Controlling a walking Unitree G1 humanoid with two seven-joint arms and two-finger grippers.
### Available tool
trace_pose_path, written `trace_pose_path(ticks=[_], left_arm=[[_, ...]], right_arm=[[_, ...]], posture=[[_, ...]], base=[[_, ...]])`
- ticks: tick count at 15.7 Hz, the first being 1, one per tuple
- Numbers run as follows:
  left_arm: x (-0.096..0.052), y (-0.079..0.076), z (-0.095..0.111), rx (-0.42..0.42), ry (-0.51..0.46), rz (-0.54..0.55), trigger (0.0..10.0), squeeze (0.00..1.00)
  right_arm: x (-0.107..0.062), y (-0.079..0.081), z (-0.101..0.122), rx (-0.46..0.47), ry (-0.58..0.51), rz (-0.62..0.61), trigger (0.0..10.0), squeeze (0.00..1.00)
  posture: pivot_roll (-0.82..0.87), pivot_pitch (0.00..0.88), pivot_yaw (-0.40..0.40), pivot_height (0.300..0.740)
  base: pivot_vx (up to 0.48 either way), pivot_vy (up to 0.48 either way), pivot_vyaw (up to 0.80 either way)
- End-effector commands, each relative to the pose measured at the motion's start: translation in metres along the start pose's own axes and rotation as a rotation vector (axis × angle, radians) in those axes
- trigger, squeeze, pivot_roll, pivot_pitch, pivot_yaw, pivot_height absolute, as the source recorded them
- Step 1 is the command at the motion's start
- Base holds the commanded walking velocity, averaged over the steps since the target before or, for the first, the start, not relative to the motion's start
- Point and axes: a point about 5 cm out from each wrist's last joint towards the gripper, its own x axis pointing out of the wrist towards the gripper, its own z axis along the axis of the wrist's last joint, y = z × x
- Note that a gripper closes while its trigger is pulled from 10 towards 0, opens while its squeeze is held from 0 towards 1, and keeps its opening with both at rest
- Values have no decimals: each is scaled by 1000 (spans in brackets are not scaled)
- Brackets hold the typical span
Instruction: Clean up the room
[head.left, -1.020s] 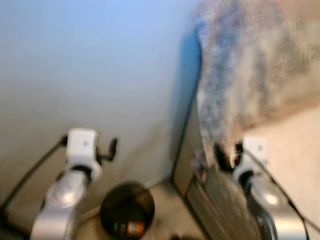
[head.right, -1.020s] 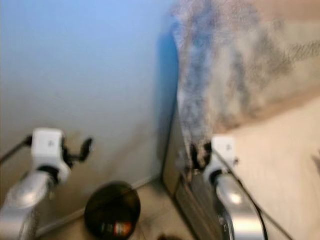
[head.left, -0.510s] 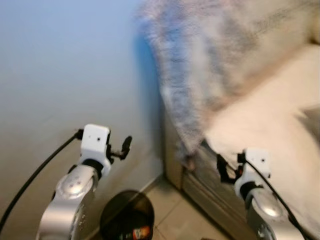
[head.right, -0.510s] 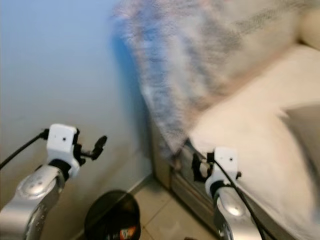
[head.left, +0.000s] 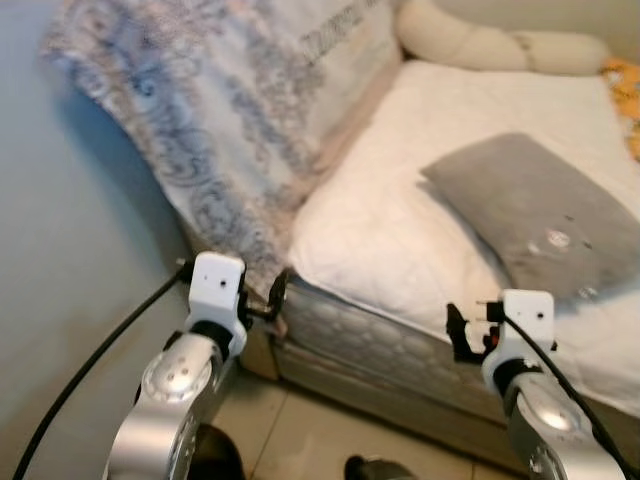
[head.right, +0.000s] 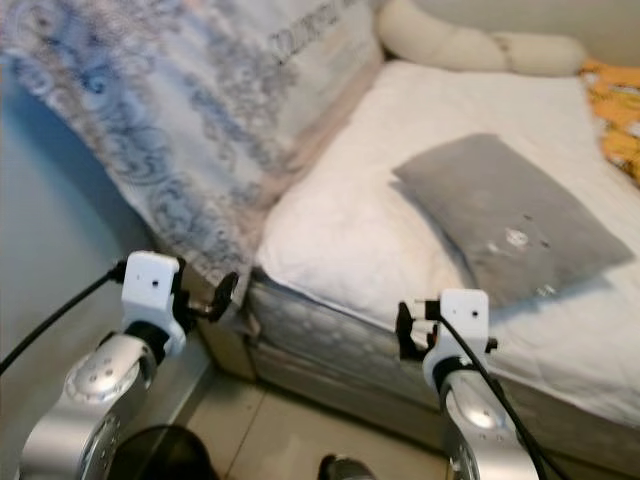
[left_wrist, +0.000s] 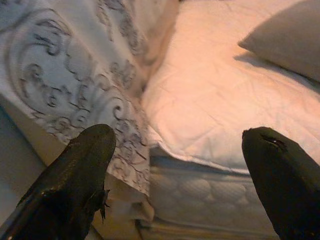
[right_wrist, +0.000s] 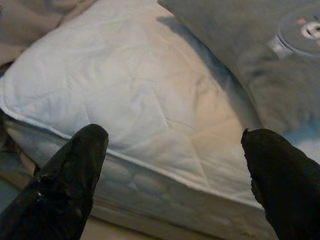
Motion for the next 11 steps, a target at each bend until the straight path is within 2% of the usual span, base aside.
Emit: trace_pose_path(ticks=[1,3,7,11], left_arm=[[-1,-1,6,2,-29,-4,10000,0],[-2,-1,8,1,-45,-13,10000,0],[-2,1,9,12,-46,-31,10000,0],[-1,3,10,24,-47,-35,10000,0]], right_arm=[[-2,-1,4,-7,-6,9,10000,0],[-2,0,3,-9,1,17,10000,0],[-2,2,0,-5,21,23,10000,0],[3,4,3,-17,11,61,10000,0]], posture=[[-23,0,22,740],[-20,0,18,740],[-22,0,32,740],[-16,0,37,740]], base=[[0,0,-781],[0,0,-775],[254,0,-664],[263,0,0]])
